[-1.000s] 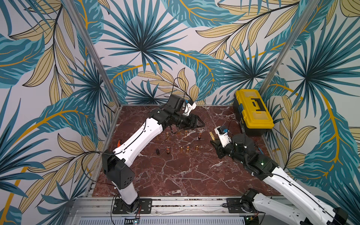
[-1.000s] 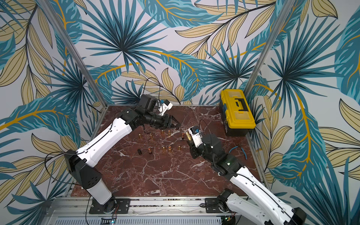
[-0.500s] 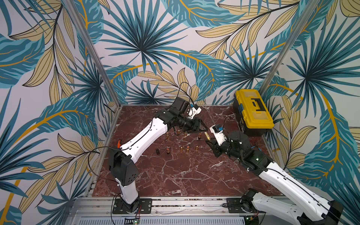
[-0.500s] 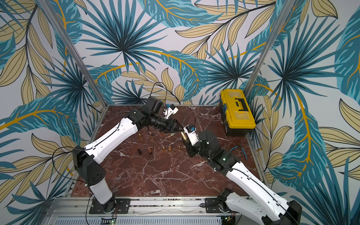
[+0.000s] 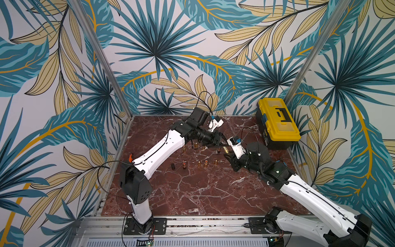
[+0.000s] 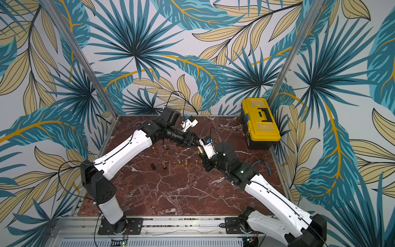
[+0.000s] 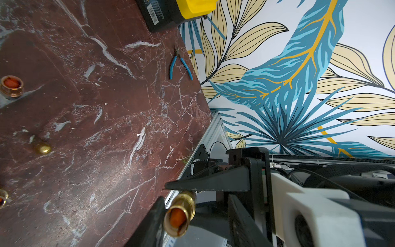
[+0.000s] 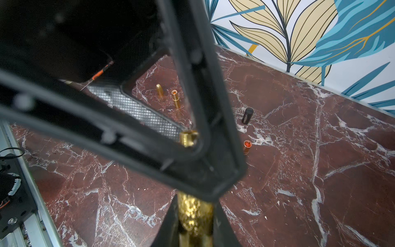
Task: Open the lipstick cap
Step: Place the lipstick at the center of the board.
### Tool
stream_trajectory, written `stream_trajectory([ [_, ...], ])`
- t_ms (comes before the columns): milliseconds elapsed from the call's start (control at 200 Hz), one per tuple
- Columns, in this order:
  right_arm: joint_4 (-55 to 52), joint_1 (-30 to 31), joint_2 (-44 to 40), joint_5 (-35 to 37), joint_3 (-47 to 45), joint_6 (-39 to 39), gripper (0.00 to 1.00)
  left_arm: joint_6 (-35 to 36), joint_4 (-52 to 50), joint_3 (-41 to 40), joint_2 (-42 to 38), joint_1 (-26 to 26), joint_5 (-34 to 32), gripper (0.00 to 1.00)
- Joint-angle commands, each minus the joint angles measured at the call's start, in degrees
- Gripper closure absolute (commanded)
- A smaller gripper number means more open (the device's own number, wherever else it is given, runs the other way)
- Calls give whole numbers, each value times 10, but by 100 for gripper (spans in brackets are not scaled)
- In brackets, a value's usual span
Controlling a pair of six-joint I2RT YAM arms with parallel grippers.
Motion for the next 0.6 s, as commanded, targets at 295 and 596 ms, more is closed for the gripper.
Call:
stream_trajectory([
  [295, 12, 3, 15, -2, 21, -14, 86, 19, 3, -8, -7, -2, 15, 66],
  [596, 9, 2, 17, 0, 21, -17, 86, 20, 3, -9, -6, 0, 14, 76],
])
